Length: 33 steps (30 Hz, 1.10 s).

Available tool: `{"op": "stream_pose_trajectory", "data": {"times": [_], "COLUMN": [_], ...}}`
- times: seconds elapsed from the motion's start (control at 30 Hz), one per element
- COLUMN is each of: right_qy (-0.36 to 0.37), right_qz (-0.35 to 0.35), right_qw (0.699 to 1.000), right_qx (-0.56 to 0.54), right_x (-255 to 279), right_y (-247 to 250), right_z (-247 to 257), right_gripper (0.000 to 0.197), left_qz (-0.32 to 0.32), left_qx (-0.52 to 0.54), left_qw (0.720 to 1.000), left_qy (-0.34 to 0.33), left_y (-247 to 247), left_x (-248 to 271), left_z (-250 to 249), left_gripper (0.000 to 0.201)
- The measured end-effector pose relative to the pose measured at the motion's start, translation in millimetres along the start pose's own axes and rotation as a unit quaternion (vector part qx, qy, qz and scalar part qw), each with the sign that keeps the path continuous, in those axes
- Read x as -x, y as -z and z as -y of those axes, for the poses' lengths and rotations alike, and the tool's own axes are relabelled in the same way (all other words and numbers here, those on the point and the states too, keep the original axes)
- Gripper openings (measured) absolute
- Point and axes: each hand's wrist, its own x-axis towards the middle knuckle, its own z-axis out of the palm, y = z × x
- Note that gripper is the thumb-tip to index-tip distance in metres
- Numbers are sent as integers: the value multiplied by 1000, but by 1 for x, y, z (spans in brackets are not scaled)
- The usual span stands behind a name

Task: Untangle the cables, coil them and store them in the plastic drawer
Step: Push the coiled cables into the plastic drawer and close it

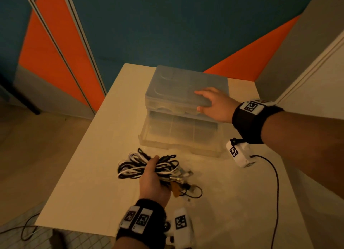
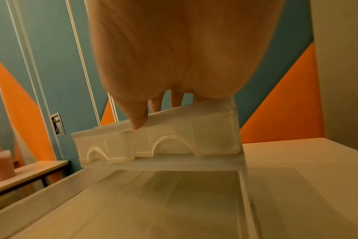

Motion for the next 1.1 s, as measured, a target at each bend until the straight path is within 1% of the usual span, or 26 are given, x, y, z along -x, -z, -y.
{"op": "stream_pose_trajectory", "data": {"times": [0.1, 0.2, 0.23, 0.27, 0.3, 0.33, 0.4, 0.5, 0.57, 0.6, 0.67, 0.73, 0.8, 0.87, 0.9, 1.0, 1.1], "right_qy": [10, 36, 44, 50, 53, 54, 54, 51, 38, 27, 10, 0, -2, -7, -14, -45, -41], "right_qz": [-46, -146, -184, -215, -235, -239, -206, -115, -81, -69, -81, -111, -129, -130, -130, -115, -93], "right_qw": [997, 986, 979, 972, 968, 968, 976, 992, 995, 996, 995, 991, 987, 987, 987, 989, 993], "right_qx": [-57, -75, -81, -82, -73, -56, -32, 6, 44, 52, 59, 73, 91, 98, 98, 87, 55], "right_x": [9, 30, 41, 52, 64, 75, 93, 111, 115, 116, 116, 115, 115, 117, 118, 119, 116], "right_y": [1, -4, -9, -15, -21, -28, -42, -65, -79, -84, -90, -91, -92, -94, -95, -96, -96], "right_z": [0, -5, -8, -11, -15, -19, -26, -30, -30, -29, -26, -20, -14, -10, -9, -4, -1], "right_gripper": [50, 38, 33, 28, 25, 23, 23, 33, 38, 38, 34, 24, 16, 10, 11, 26, 33], "left_qz": [0, 32, 42, 52, 63, 82, 130, 183, 219, 242, 282, 315, 322, 307, 299, 284, 297], "left_qx": [-23, -38, -47, -57, -68, -77, -102, -129, -141, -143, -158, -164, -165, -173, -181, -186, -170], "left_qw": [999, 995, 993, 990, 987, 984, 976, 964, 956, 951, 941, 932, 932, 936, 937, 940, 939], "left_qy": [-40, -85, -102, -117, -129, -137, -143, -143, -134, -125, -104, -72, -41, -25, -18, -8, -19], "left_y": [23, 32, 30, 24, 17, 9, -10, -44, -70, -84, -112, -136, -154, -165, -168, -171, -173], "left_x": [6, 17, 21, 27, 33, 39, 49, 58, 58, 56, 51, 43, 31, 16, 9, -8, -19], "left_z": [-35, -81, -98, -113, -126, -137, -153, -165, -167, -166, -161, -151, -139, -128, -123, -113, -111], "left_gripper": [31, 17, 17, 21, 25, 24, 16, 17, 18, 22, 35, 40, 32, 22, 19, 13, 13]}}
